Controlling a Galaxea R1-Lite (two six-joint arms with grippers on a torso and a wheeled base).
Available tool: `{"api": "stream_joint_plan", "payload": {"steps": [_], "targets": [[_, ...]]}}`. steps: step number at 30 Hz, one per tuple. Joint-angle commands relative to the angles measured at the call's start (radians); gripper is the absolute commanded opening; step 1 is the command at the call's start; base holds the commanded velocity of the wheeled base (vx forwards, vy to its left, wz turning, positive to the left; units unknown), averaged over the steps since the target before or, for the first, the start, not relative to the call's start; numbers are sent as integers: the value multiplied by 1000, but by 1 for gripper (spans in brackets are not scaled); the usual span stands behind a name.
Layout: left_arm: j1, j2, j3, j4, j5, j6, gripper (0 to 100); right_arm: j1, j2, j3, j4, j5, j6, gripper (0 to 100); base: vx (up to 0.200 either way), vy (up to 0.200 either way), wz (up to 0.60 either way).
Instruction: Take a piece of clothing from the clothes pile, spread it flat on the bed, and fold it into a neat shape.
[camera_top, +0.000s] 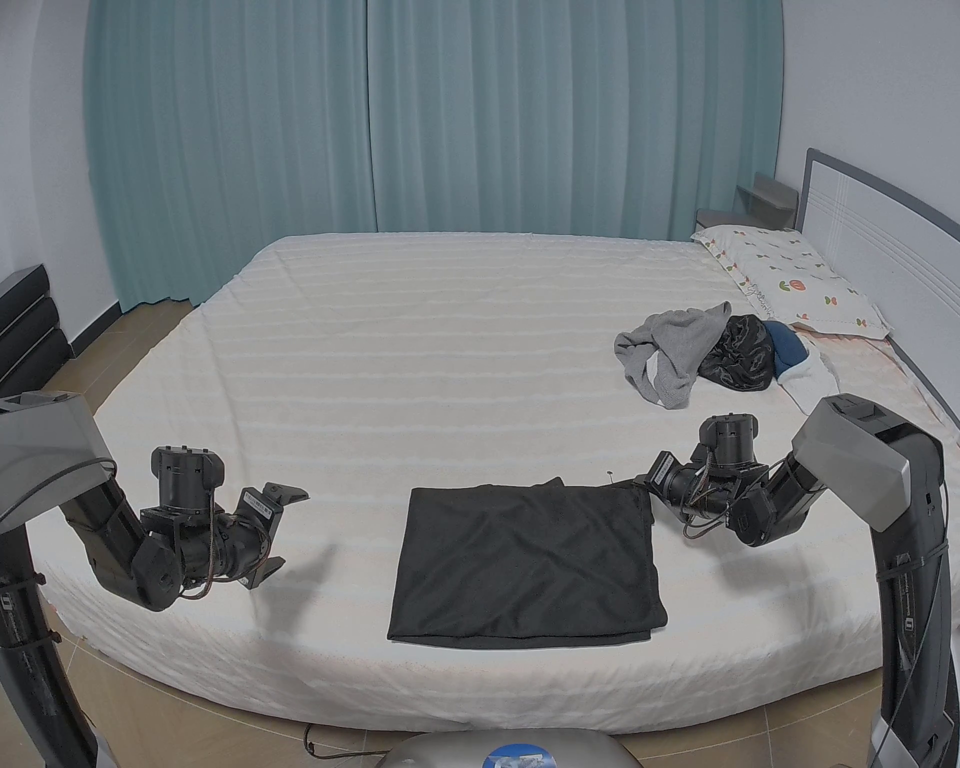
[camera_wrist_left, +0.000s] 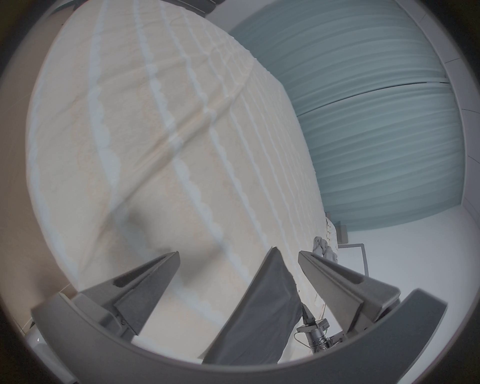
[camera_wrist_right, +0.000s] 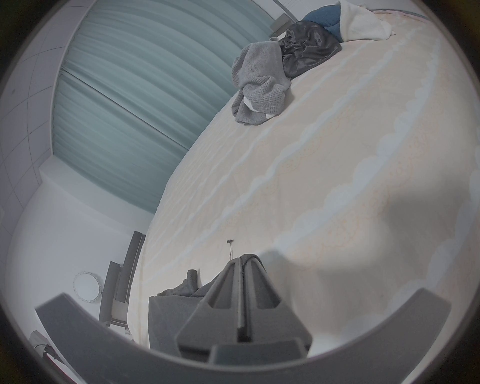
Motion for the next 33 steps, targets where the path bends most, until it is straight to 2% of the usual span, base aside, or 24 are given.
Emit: {"api": "stream_joint_plan", "payload": {"steps": [1,8,10,14,19,25,33], "targets": [[-49,22,-51,7,9,3,100,-7,4,-5,-1,-4,3,0,0,0,0],[-155,118,-210,59,126,130,100,10,20,6,-4,-19,1,0,0,0,0],[-172,145,-262,94,135,133,100,11,18,8,-4,-20,1,0,0,0,0],[-245,235,-479,248,188,133,100,11,17,12,-8,-25,3,0,0,0,0],[-273,323,-643,298,218,135,100,11,18,20,-8,-33,3,0,0,0,0],[-311,370,-709,298,219,141,100,14,15,18,-10,-33,3,0,0,0,0],[-321,407,-768,321,228,144,100,25,15,34,-59,-54,3,0,0,0,0]]}}
